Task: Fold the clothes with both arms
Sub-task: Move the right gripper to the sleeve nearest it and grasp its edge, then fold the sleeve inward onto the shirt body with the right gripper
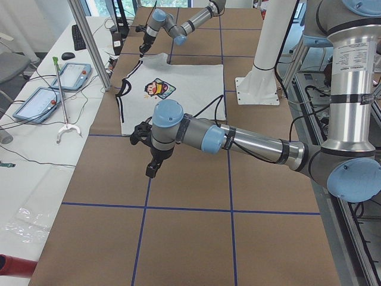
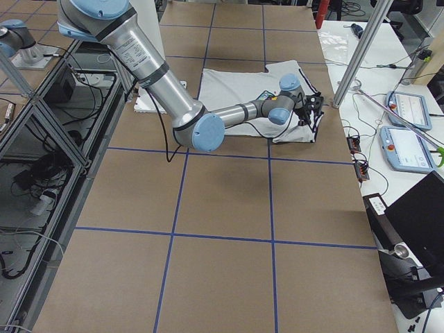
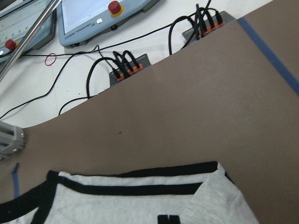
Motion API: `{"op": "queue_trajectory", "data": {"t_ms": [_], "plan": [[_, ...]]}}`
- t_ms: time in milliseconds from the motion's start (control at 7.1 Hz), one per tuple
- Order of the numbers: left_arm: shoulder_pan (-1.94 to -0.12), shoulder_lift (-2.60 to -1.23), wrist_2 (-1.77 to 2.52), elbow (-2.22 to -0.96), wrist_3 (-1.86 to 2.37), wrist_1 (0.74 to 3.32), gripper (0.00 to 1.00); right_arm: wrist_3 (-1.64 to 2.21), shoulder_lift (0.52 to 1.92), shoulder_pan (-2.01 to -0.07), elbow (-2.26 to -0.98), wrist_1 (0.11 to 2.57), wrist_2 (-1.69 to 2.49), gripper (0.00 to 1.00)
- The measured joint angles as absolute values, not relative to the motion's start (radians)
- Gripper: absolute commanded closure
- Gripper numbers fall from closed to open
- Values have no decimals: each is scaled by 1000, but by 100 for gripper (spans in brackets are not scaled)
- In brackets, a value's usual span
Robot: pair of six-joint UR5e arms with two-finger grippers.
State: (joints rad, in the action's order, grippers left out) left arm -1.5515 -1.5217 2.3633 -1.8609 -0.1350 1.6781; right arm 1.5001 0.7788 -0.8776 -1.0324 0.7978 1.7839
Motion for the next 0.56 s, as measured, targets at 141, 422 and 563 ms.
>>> {"op": "queue_trajectory", "data": {"t_ms": [141,422,563], "plan": [[-1551,-1522,2363,-1861,-135,1678,0,1521,743,-862,-1013,826,1765,100],[-1551,-1522,2363,-1861,-135,1678,0,1528,664,-854,-897,838,1710,100],[-1551,-1522,2362,-1861,-135,1678,0,1526,645,-853,-861,838,1685,34]]}}
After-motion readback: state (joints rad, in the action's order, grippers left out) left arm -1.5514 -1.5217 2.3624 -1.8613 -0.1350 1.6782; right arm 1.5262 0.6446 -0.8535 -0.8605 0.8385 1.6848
